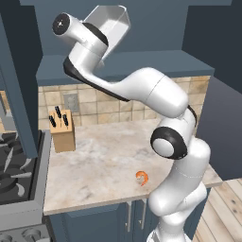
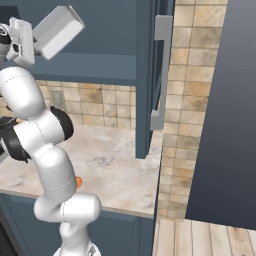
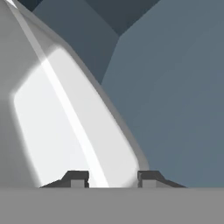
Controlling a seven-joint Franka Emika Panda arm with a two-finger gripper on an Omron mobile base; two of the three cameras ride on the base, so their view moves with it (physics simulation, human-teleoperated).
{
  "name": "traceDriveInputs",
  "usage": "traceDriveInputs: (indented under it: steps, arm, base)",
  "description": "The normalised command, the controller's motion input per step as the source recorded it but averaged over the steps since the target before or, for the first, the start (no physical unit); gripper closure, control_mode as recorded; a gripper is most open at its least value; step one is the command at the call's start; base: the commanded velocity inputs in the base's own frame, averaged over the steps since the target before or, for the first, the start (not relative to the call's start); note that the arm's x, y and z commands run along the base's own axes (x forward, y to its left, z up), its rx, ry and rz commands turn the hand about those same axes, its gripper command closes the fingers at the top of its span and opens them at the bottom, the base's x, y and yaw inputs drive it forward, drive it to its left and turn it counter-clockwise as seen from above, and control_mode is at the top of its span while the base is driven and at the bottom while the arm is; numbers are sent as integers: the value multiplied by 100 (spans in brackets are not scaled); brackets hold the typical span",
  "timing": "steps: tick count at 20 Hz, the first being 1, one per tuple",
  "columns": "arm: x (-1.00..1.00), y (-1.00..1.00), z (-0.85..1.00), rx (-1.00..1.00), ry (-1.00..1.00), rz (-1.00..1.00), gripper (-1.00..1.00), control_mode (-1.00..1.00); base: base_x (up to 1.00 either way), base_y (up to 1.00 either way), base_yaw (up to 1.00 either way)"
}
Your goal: Retrieve the tupperware from the cabinet, then place the raw meat into the tupperware to avoid contamination.
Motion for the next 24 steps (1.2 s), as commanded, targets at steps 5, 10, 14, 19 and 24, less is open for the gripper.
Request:
traceDriveInputs:
  steps: [5,10,14,19,24]
  arm:
    - [-61,0,0,2,0,-16,100,-100]
    - [-73,0,0,1,0,-16,100,-100]
    - [-89,-3,0,5,0,-15,100,-100]
    - [-98,-6,0,9,0,-14,100,-100]
    - [-100,-6,0,9,0,-12,100,-100]
  base:
    - [0,0,0]
    - [0,0,0]
    - [0,0,0]
    - [0,0,0]
    - [0,0,0]
